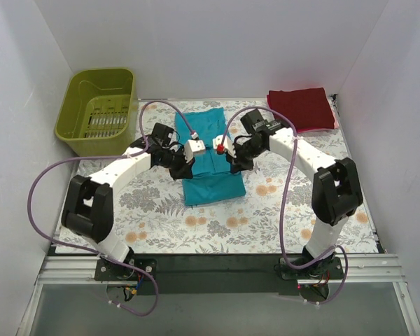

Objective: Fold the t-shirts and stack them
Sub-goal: Fold the tshirt

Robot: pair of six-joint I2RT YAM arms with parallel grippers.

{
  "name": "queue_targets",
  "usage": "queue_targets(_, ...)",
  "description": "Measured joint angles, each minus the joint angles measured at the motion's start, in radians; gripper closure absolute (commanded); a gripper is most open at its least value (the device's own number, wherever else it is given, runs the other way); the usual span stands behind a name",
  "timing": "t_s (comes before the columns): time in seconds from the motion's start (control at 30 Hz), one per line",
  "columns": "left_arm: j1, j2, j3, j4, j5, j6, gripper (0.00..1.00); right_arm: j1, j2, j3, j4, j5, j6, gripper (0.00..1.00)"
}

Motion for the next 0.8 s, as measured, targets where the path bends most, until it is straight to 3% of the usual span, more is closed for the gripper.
queue_targets(0.5,0.116,0.487,0.514,-0.024,0.003,0.079,1.0,-0.121,0.414,0.537,-0.152,-0.024,-0.174,0.99)
queue_targets(0.8,0.13,0.587,0.594,-0.058,-0.013,0.09,1.0,-0.143,0.584,0.708,-0.167,-0.038,-0.224,0.99)
